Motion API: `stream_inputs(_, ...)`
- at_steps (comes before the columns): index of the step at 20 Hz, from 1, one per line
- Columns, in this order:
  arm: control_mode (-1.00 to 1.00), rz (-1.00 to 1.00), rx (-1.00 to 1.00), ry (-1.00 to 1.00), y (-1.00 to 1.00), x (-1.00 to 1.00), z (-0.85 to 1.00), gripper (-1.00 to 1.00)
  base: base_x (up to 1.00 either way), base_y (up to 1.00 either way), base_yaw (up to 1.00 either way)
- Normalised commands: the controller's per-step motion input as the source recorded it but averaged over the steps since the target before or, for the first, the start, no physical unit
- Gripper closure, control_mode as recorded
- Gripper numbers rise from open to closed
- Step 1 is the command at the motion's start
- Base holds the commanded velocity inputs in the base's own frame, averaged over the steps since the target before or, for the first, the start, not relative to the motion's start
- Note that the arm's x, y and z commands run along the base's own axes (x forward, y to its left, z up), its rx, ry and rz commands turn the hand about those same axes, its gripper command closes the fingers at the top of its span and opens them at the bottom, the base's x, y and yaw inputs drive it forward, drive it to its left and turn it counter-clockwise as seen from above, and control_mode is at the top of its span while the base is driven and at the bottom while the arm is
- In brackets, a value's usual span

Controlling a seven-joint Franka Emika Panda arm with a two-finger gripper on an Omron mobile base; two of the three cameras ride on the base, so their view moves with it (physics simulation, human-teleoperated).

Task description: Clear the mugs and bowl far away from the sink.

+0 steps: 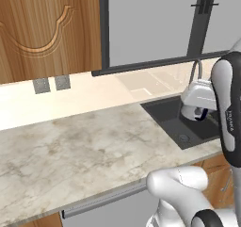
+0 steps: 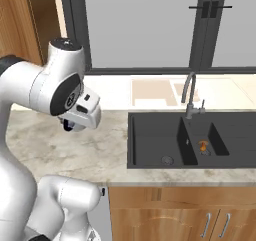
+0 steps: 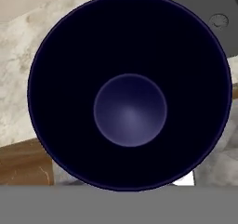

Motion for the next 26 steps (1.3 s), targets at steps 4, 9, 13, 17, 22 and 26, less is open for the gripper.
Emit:
stream_inputs(4, -1.00, 0.00, -0.03, -0.15, 0.07, -0.43, 0.17, 1.00, 0.00, 0.00, 0.00)
stream_inputs(9, -1.00, 0.00, -0.07, -0.13, 0.12, -0.31, 0.10, 1.00, 0.00, 0.00, 0.00)
stream_inputs(13, -1.00, 0.00, -0.08, -0.09, 0.10, -0.07, 0.00, 1.00, 0.00, 0.00, 0.00)
stream_inputs(17, 1.00, 0.00, 0.00, 0.00, 0.00, 0.00, 0.00, 1.00, 0.00, -0.24, -0.30)
stream_inputs(22, 1.00, 0.00, 0.00, 0.00, 0.00, 0.00, 0.00, 1.00, 0.00, -0.13, -0.93)
stream_inputs(26, 1.00, 0.00, 0.00, 0.00, 0.00, 0.00, 0.00, 1.00, 0.00, 0.00, -0.99)
